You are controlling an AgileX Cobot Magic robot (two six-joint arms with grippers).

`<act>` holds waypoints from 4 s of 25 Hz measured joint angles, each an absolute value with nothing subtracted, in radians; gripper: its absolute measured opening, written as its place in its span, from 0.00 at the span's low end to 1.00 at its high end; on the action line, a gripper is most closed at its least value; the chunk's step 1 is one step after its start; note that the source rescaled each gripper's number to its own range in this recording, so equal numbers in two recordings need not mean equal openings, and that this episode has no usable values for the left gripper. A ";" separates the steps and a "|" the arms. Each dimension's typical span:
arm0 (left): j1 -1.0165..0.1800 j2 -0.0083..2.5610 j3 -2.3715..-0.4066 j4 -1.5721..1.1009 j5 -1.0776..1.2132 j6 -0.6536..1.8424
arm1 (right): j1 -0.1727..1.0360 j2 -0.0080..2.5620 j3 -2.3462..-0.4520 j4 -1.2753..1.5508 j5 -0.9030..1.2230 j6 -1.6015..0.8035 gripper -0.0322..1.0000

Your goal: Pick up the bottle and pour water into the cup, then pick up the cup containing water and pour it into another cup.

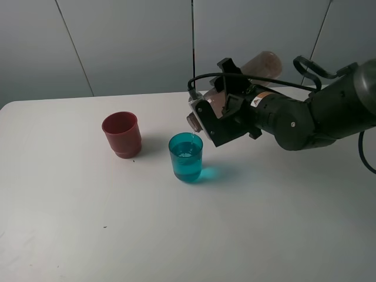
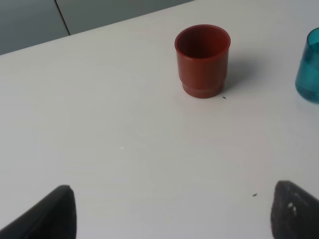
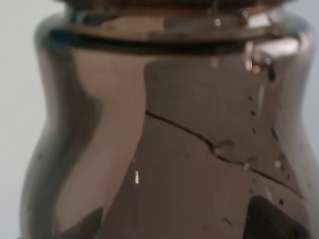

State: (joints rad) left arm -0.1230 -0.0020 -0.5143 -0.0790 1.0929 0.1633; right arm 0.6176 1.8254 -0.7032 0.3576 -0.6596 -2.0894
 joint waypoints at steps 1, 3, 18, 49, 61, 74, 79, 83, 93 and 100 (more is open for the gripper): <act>-0.123 -0.002 -0.514 -0.079 1.093 0.163 | 0.618 1.825 -0.703 0.358 -0.660 -2.089 0.03; -0.123 -0.002 -0.514 -0.079 1.093 0.163 | 0.618 1.825 -0.703 0.358 -0.660 -2.089 0.03; -0.123 -0.002 -0.514 -0.079 1.093 0.163 | 0.506 1.779 -0.724 -0.089 -0.422 -0.856 0.03; -0.123 -0.002 -0.514 -0.079 1.093 0.163 | 0.141 2.018 -0.695 -0.380 -0.989 0.017 0.03; -0.123 -0.002 -0.514 -0.079 1.093 0.163 | 0.141 2.038 -0.695 -0.379 -1.007 0.011 0.03; -0.123 -0.002 -0.514 -0.079 1.093 0.163 | 0.141 1.983 -0.695 -0.371 -1.003 0.015 0.99; -0.123 -0.002 -0.514 -0.079 1.093 0.163 | 0.141 1.881 -0.694 -0.336 -0.957 0.009 0.99; -0.123 -0.002 -0.514 -0.079 1.093 0.163 | 0.141 1.766 -0.694 -0.320 -0.887 -0.017 0.99; -0.123 -0.002 -0.514 -0.079 1.093 0.163 | 0.141 1.460 -0.694 -0.470 -0.622 0.212 0.99; -0.123 -0.002 -0.514 -0.079 1.093 0.163 | 0.190 1.339 -0.637 -0.530 -0.606 0.442 1.00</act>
State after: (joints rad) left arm -0.1230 -0.0020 -0.5143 -0.0790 1.0929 0.1633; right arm 0.1899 1.3389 -0.6368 -0.5301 -0.6060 0.4421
